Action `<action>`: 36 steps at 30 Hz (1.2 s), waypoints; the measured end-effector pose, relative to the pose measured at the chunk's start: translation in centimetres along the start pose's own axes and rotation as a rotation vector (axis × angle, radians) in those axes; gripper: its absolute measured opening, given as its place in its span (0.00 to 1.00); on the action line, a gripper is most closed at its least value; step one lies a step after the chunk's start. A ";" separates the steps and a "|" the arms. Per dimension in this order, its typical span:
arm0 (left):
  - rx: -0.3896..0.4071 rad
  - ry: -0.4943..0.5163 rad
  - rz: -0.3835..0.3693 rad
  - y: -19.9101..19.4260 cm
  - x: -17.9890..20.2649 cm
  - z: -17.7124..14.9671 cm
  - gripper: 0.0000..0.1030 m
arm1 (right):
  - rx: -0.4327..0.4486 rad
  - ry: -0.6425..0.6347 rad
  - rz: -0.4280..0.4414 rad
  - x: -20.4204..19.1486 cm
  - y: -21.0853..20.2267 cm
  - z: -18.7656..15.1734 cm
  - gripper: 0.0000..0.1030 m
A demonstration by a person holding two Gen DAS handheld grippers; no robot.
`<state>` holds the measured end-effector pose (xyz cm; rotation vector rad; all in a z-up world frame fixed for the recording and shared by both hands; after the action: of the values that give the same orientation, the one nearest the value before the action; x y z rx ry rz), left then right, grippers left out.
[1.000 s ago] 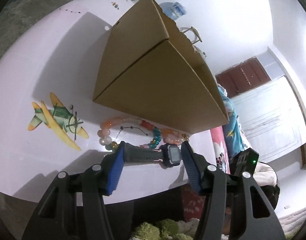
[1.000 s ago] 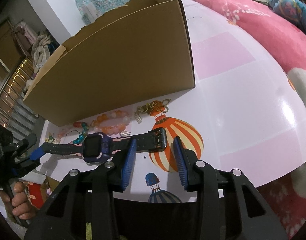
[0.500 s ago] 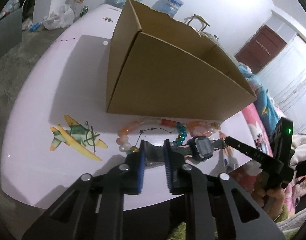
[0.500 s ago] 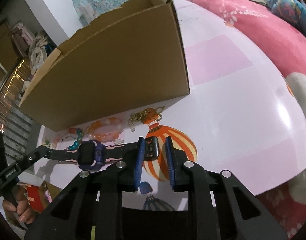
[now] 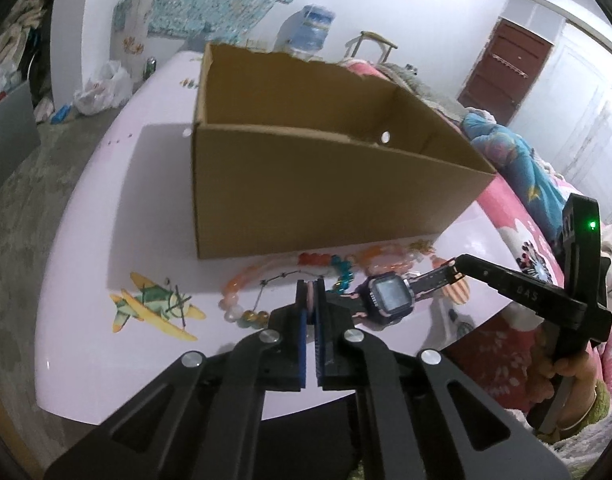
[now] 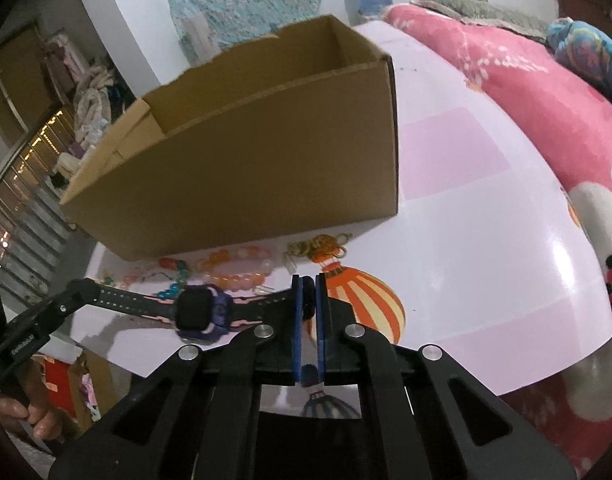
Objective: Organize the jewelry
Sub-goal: 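Lift the smartwatch with the right gripper and release it inside the box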
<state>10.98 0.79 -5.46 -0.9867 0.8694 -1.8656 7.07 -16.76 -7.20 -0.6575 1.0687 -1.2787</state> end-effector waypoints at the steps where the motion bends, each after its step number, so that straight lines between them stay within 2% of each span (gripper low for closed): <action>1: 0.003 0.005 -0.005 -0.2 0.2 0.0 0.02 | 0.006 -0.004 0.004 -0.2 -0.3 -0.1 0.02; 10: 0.073 0.041 -0.098 -4.3 2.6 1.3 0.02 | 0.112 -0.077 -0.002 -2.3 -5.8 0.1 0.01; 14: 0.144 0.083 -0.144 -8.1 3.9 3.0 0.02 | 0.180 -0.118 0.014 -3.6 -9.4 1.2 0.01; 18: 0.234 0.136 -0.153 -11.8 4.7 6.3 0.02 | 0.265 -0.182 0.037 -5.6 -12.7 4.9 0.00; 23: 0.289 0.142 -0.098 -12.9 3.5 11.6 0.02 | 0.257 -0.207 0.099 -7.2 -11.6 12.1 0.00; 27: 0.221 0.092 -0.057 -9.7 0.7 16.4 0.02 | 0.160 -0.194 0.123 -7.5 -6.9 17.5 0.00; 29: 0.169 0.077 -0.024 -7.1 -0.8 18.5 0.02 | 0.116 -0.195 0.098 -7.7 -4.3 19.8 0.00; 32: 0.089 0.045 0.026 -2.9 -2.9 20.3 0.02 | 0.038 -0.177 0.082 -7.4 0.0 22.0 0.00; 35: 0.006 0.012 0.092 1.0 -4.8 20.8 0.03 | -0.015 -0.177 0.050 -7.1 2.4 22.4 0.01; 36: -0.008 0.003 0.122 1.7 -5.5 20.9 0.03 | -0.026 -0.172 0.029 -6.7 3.1 22.5 0.04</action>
<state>31.72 1.02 0.94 -0.9156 0.9194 -1.7618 29.05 -13.24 0.90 -0.7551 0.9519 -1.1630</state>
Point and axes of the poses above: each gripper's, at about its wrist camera, not at the fingertips, and y roughly the way its jaws point, x to its right, z to its top, the point moved 9 cm from there along y, roughly the way its jaws point, and after that the axes turned 13 degrees about -x, right-handed, at the moved point
